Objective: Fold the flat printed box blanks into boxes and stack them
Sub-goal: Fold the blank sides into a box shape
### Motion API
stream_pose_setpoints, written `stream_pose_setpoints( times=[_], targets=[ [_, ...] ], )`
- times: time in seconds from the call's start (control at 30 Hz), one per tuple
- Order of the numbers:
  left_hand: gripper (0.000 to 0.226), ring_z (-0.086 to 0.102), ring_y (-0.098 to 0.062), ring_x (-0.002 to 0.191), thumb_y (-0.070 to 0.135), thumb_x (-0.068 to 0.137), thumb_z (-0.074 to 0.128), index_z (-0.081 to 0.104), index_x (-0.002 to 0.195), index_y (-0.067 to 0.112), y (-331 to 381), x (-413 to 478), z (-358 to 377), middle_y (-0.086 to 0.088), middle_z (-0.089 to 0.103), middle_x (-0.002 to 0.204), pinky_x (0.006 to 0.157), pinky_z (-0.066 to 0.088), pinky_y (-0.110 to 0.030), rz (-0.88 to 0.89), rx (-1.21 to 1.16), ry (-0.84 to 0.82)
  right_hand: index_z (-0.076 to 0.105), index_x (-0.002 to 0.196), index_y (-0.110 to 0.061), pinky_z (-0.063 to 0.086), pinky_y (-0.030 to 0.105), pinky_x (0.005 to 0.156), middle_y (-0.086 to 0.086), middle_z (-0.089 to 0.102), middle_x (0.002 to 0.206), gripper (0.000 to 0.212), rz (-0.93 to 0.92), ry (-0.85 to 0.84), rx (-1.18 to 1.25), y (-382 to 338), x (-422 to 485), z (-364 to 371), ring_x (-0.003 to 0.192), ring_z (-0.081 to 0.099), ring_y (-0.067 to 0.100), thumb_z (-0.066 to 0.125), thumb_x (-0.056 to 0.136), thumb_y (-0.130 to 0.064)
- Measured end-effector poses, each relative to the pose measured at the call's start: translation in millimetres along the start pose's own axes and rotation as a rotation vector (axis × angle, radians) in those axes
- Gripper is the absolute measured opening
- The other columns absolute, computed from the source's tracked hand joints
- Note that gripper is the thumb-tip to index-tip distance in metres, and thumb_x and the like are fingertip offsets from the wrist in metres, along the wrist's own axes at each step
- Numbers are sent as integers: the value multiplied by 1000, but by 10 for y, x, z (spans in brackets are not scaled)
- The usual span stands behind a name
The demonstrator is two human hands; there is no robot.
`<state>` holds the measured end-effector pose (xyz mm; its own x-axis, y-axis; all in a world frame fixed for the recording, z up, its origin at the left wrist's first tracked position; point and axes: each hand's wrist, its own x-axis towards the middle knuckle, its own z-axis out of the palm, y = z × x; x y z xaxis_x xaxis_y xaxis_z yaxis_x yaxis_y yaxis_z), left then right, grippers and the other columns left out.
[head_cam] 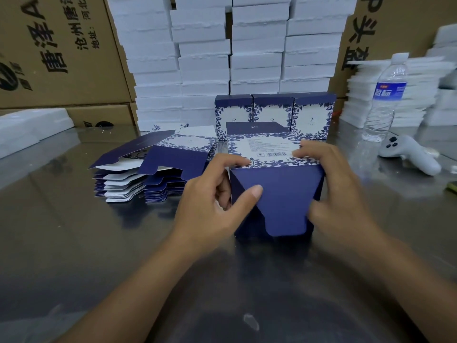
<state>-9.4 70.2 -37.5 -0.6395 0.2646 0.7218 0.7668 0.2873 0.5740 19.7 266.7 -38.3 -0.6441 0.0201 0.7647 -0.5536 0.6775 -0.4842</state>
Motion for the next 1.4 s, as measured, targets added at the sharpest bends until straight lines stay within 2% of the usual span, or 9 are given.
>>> stream_pose_setpoints(
  times=[0.17,0.27,0.33,0.47,0.67,0.9,1.03,1.13,1.4],
  targets=[
    [41,40,-9,49,38,81,64,53,119,31,-45,14,-11,5,41,55,58,40,-29,-21,52,19,44,122,-34,41,23,98,-17,49,126,62,115,-78,142,36,-12,4,118,49,3,68,77,1],
    [35,41,-12,50,32,81,65,56,114,34,-88,35,-20,0,42,57,57,40,-30,-39,83,72,41,127,-39,41,11,92,-27,49,129,68,156,-109,238,48,-12,5,120,48,-2,64,80,4],
    [30,42,-13,52,28,81,68,57,108,36,-116,52,-32,0,40,54,56,38,-27,-42,115,119,40,129,-40,42,19,97,-29,46,132,72,173,-141,293,40,-12,-1,126,43,-2,63,80,6],
    [27,41,-16,56,22,82,71,60,103,35,-115,66,-38,-2,38,54,55,34,-20,-23,121,144,42,130,-38,30,19,107,-23,42,136,59,86,-123,128,-59,-29,20,130,36,-2,65,78,-21],
    [23,42,-13,54,26,81,66,57,100,36,-3,52,-3,-4,40,53,54,33,-15,11,94,103,66,103,-12,42,39,93,-11,54,104,28,-192,128,-168,-178,-7,90,105,50,14,58,86,-32],
    [25,46,2,76,35,81,64,71,94,15,142,53,-2,6,49,81,70,36,-10,142,158,145,72,84,-12,45,28,74,-6,57,84,14,-223,271,-87,-234,-11,75,81,57,18,69,82,-26],
    [21,57,-20,90,25,84,63,73,87,7,180,59,20,-3,55,94,77,48,-31,255,199,170,73,81,-10,46,31,70,1,59,79,12,-242,277,-71,-252,-10,97,76,59,24,70,82,-21],
    [19,60,-21,87,21,86,62,72,89,5,171,48,45,-6,64,91,74,50,-42,304,200,158,72,79,-9,45,34,68,1,58,78,9,-239,260,-52,-246,-8,102,75,57,25,71,81,-18],
    [17,61,-24,81,21,87,62,74,87,8,169,55,55,-5,64,86,68,48,-48,339,196,164,72,77,-7,43,28,67,3,60,74,8,-263,238,-41,-287,-12,88,71,55,22,71,80,-15]
  ],
)
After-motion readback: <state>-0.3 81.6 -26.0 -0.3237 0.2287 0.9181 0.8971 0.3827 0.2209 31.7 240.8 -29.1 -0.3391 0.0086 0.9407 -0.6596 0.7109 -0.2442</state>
